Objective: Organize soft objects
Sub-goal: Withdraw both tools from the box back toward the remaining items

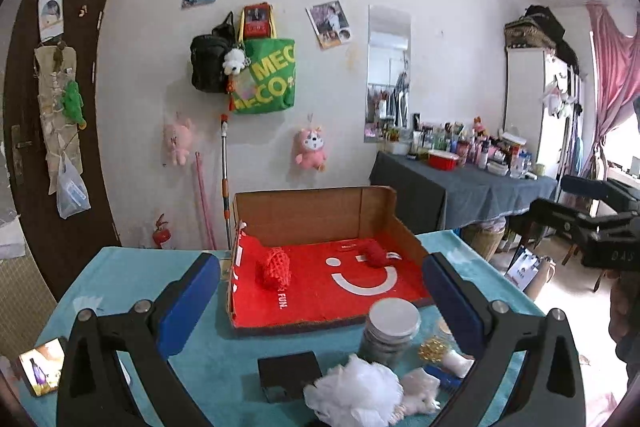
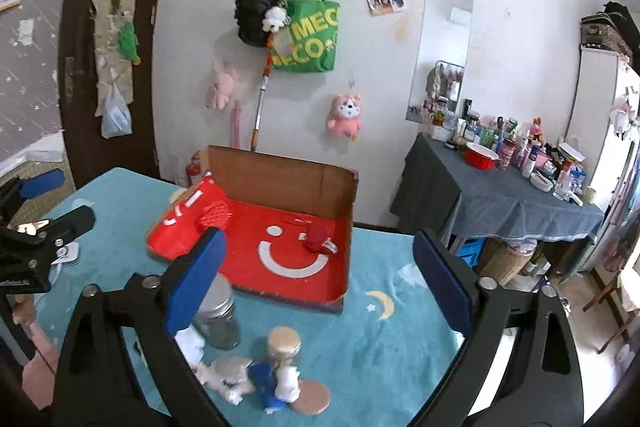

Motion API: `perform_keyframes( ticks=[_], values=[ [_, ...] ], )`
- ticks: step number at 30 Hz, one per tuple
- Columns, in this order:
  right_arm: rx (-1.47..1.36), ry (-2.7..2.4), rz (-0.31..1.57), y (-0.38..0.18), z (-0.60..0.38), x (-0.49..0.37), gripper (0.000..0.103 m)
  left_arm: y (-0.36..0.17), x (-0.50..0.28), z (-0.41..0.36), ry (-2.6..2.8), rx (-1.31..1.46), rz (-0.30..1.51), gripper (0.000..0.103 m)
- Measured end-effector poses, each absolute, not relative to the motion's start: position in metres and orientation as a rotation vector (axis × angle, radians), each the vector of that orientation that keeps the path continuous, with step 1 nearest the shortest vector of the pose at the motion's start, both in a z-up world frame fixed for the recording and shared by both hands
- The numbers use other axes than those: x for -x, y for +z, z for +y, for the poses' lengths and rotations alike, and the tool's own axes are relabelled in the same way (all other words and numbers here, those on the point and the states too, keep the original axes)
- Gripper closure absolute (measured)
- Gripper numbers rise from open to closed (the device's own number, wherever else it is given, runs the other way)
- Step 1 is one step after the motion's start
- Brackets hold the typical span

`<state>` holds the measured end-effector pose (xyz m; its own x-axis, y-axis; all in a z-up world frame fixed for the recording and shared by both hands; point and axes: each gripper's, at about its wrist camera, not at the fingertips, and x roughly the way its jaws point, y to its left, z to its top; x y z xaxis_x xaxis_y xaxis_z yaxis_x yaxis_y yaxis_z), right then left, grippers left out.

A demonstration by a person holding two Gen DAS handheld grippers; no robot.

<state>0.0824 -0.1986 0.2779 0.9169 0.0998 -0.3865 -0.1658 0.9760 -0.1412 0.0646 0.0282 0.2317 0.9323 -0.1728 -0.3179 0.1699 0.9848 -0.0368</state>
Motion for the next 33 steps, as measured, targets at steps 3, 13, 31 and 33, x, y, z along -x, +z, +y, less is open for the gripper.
perform_keyframes(
  ticks=[3,13,31,33],
  values=[
    [0.187,0.131,0.34,0.27,-0.193,-0.055,0.006,0.223,-0.045,0.026,-0.189,0.017,0.297,0.0],
    [0.114,0.046,0.235,0.221,-0.193,0.008,0.004,0.181,0.001,0.021,-0.1,0.005,0.195,0.0],
    [0.077,-0.079,0.223,0.111,-0.19,0.011,0.004,0.088,-0.007,0.014,-0.14,0.043,0.332,0.0],
    [0.055,-0.07,0.268,0.1,-0.192,0.005,0.004,0.079,-0.009,0.016,-0.132,0.048,0.351,0.0]
  ],
)
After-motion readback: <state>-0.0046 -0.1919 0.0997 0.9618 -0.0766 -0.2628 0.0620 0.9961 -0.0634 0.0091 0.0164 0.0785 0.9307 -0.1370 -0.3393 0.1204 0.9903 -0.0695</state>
